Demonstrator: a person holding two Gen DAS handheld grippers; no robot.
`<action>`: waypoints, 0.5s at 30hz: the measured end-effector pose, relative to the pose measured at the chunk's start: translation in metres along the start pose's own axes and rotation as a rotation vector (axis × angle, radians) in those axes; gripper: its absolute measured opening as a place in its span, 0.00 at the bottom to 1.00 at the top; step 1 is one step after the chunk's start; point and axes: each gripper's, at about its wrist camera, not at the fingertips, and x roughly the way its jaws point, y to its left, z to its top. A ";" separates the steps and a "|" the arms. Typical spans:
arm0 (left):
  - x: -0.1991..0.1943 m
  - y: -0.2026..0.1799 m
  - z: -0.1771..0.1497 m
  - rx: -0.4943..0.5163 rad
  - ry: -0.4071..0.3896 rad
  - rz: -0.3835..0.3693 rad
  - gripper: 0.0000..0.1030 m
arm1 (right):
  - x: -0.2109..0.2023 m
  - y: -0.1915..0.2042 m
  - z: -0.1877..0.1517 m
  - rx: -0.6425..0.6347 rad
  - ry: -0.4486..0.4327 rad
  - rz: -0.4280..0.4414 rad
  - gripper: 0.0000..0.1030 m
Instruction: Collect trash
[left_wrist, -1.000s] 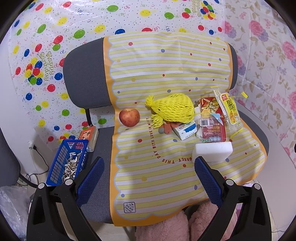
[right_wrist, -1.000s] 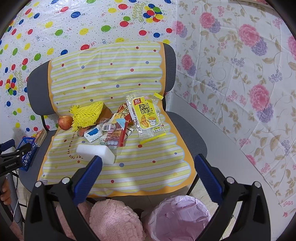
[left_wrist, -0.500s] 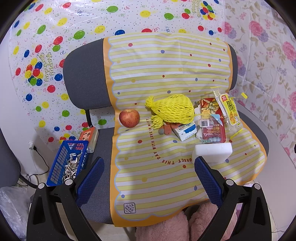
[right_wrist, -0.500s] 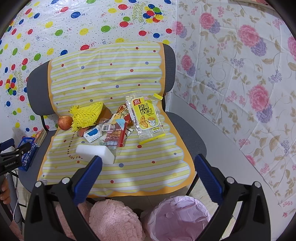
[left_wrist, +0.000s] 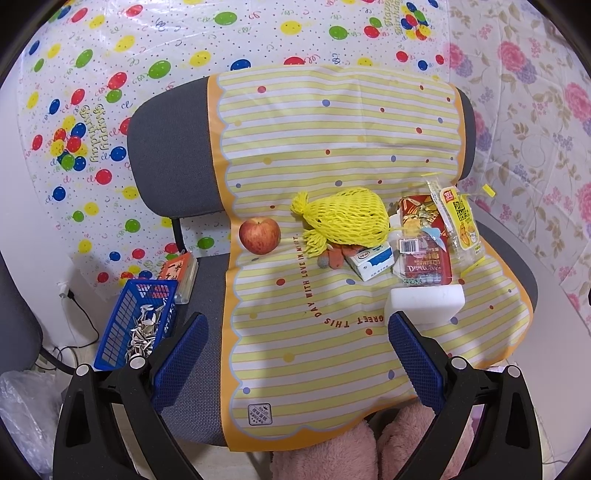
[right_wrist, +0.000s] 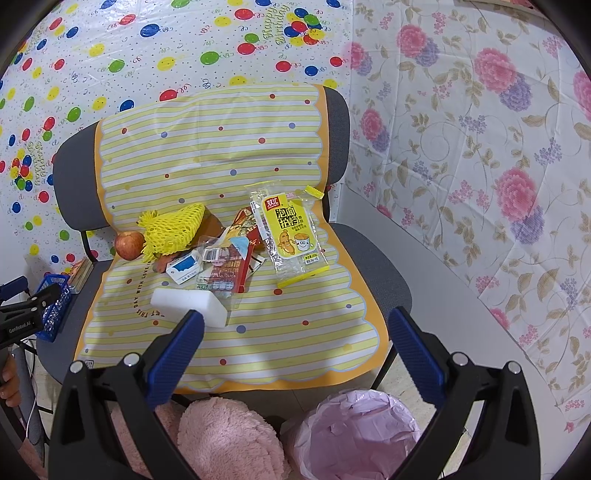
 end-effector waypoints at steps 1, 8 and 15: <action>0.000 0.000 0.001 0.000 0.000 0.000 0.93 | 0.000 0.000 0.000 0.000 0.000 0.000 0.94; 0.000 0.001 0.000 -0.001 0.000 -0.001 0.93 | 0.000 0.000 0.000 0.001 0.001 0.001 0.94; 0.000 0.001 -0.001 0.000 0.001 0.001 0.93 | 0.001 0.000 0.000 0.001 0.000 0.001 0.94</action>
